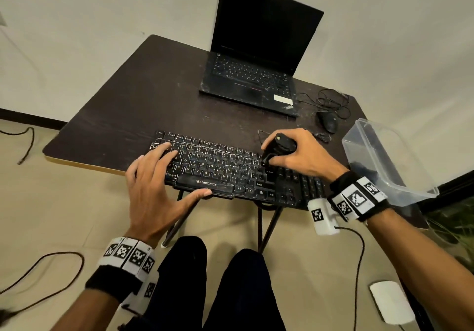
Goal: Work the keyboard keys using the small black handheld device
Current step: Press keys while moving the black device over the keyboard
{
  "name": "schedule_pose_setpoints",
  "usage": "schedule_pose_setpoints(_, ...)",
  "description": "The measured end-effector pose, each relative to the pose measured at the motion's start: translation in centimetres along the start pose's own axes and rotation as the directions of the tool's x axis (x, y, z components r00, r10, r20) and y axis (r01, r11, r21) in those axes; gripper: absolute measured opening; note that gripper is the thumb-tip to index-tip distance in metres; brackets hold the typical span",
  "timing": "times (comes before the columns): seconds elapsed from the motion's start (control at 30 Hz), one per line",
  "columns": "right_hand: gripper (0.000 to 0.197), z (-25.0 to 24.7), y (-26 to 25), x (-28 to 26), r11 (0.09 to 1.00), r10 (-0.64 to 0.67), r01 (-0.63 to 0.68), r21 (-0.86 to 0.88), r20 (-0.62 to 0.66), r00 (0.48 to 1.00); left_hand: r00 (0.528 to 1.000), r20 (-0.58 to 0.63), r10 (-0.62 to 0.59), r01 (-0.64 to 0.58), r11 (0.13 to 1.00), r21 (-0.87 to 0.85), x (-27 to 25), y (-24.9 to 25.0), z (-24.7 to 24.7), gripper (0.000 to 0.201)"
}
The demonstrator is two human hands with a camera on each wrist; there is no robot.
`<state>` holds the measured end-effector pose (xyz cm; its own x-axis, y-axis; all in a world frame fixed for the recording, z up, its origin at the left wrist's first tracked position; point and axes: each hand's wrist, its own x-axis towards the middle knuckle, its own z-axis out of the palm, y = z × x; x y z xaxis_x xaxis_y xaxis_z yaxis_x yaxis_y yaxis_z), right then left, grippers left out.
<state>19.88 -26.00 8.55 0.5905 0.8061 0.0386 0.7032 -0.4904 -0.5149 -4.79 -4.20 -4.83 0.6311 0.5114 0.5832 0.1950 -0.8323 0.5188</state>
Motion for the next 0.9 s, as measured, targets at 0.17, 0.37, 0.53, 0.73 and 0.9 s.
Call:
schedule_pose_setpoints(0.17, 0.029, 0.3, -0.1, 0.5, 0.999, 0.039, -0.039, 0.000, -0.058, 0.998, 1.000, -0.025, -0.016, 0.015, 1.000, -0.024, -0.2, -0.1, 0.1, 0.102)
schedule_pose_setpoints(0.37, 0.031, 1.1, -0.9, 0.4, 0.999, -0.036, 0.036, 0.015, 0.019, 0.999, 0.999, -0.036, -0.037, 0.035, 0.999, -0.039, -0.2, 0.1, 0.2, 0.102)
schedule_pose_setpoints(0.53, 0.030, 0.3, -0.9, 1.4, 0.999, -0.032, 0.031, -0.032, -0.015, 0.999, 0.999, -0.020, -0.046, 0.045, 0.998, -0.054, -0.1, 0.1, 0.0, 0.105)
schedule_pose_setpoints(0.73, 0.029, 0.1, 0.1, 1.3, 0.999, 0.027, -0.030, -0.044, -0.079, 0.997, 0.999, 0.001, -0.054, 0.054, 0.997, -0.061, -0.1, 0.1, 0.0, 0.108)
schedule_pose_setpoints(0.9, 0.029, 0.5, 0.0, 0.5, 1.000, 0.010, -0.010, 0.010, -0.034, 0.999, 0.998, -0.017, -0.057, 0.056, 0.996, -0.068, -0.1, 0.2, 0.1, 0.107)
